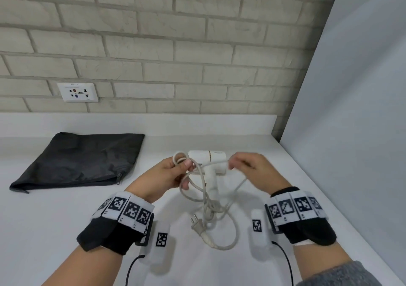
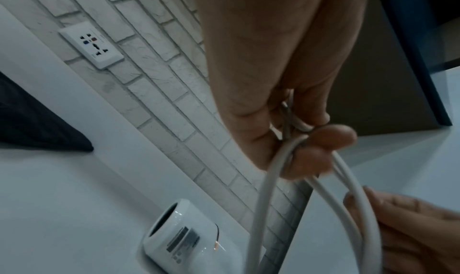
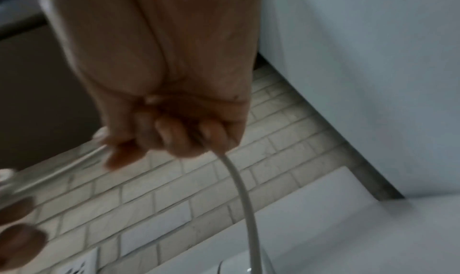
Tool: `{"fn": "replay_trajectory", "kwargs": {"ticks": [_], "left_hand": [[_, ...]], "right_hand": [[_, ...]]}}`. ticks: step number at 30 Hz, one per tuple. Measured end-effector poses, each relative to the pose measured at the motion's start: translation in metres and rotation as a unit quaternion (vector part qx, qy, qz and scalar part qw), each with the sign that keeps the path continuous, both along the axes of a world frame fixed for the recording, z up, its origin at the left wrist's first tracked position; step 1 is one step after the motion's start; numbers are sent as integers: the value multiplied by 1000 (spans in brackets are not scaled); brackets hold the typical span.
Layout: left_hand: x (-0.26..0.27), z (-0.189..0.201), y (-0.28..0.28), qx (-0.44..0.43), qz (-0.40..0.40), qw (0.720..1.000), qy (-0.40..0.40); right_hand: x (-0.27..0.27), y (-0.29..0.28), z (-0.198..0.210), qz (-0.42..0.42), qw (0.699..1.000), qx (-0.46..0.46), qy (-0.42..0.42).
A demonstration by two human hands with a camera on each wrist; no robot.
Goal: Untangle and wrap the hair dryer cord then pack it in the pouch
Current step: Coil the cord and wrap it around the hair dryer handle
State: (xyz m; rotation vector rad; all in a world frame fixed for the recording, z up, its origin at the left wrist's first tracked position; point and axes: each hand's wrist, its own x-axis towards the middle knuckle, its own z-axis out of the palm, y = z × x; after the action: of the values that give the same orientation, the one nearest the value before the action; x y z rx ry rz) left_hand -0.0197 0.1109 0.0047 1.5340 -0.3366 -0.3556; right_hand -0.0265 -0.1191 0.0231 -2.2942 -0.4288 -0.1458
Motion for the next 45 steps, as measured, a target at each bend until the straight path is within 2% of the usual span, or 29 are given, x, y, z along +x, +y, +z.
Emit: {"fn": "replay_trajectory", "kwargs": {"ticks": [2, 3, 4, 5, 6, 7, 8, 9, 11, 12, 13, 15, 16, 17, 19, 21, 25, 27, 29, 31, 33, 35, 36, 38, 42, 45], "left_hand": [[3, -1, 3, -13, 14, 1000, 7], [5, -2, 6, -11, 26, 1000, 6], [7, -2, 9, -6, 40, 999, 5], [8, -3, 14, -6, 53, 999, 7], [9, -5, 18, -16, 61, 998, 13], [9, -6, 22, -38, 64, 997, 21], [9, -6, 23, -61, 63, 996, 29], [8, -6, 22, -77, 60, 995, 34], [6, -4, 17, -83, 57, 994, 38], [6, -3, 13, -76, 55, 995, 36], [5, -3, 10, -63, 52, 996, 32], [3, -5, 6, -33, 39, 998, 26], [2, -6, 4, -22, 30, 999, 24], [1, -6, 1, -16, 20, 999, 25], [-2, -6, -3, -2, 8, 1000, 25], [-3, -5, -4, 29, 12, 999, 5], [1, -4, 7, 90, 84, 991, -57], [4, -5, 16, 73, 120, 989, -51], [4, -7, 23, 28, 118, 992, -32], [3, -8, 29, -3, 89, 996, -27], [1, -9, 33, 12, 63, 997, -45], [-1, -9, 36, 52, 50, 994, -83], [-1, -9, 36, 70, 55, 990, -105], [0, -9, 36, 79, 84, 984, -133], [-1, -6, 29, 14, 130, 976, -175], [-1, -4, 24, -40, 134, 972, -189]], "right_hand": [[7, -18, -7, -121, 985, 125, -15], [12, -27, -12, -196, 960, 198, -13], [15, -39, -17, -276, 922, 273, -5], [16, -51, -20, -345, 871, 350, 9], [17, -64, -24, -390, 824, 410, 24], [18, -75, -30, -417, 798, 433, 43], [20, -82, -35, -431, 797, 416, 70], [22, -84, -41, -439, 822, 348, 104], [24, -76, -48, -437, 882, 105, 142], [22, -66, -47, -432, 892, -4, 136], [19, -53, -44, -415, 902, -64, 102], [11, -24, -33, -313, 945, -81, -43], [7, -9, -26, -227, 966, -67, -101], [4, 6, -19, -127, 984, -57, -115], [1, 35, -11, 47, 994, -85, -51], [2, 53, -10, 125, 985, -121, 1], [8, 41, -14, 90, 994, -54, 17], [10, 23, -11, 18, 999, 35, 23], [14, 4, -11, -81, 987, 137, 20], [16, -14, -14, -180, 957, 223, 32], [18, -29, -18, -268, 903, 333, 50], [16, -44, -18, -328, 855, 399, 55], [15, -50, -18, -346, 846, 401, 51], [11, -59, -20, -369, 854, 364, 51], [8, -64, -31, -386, 874, 286, 75], [8, -66, -39, -365, 893, 240, 108]]}}
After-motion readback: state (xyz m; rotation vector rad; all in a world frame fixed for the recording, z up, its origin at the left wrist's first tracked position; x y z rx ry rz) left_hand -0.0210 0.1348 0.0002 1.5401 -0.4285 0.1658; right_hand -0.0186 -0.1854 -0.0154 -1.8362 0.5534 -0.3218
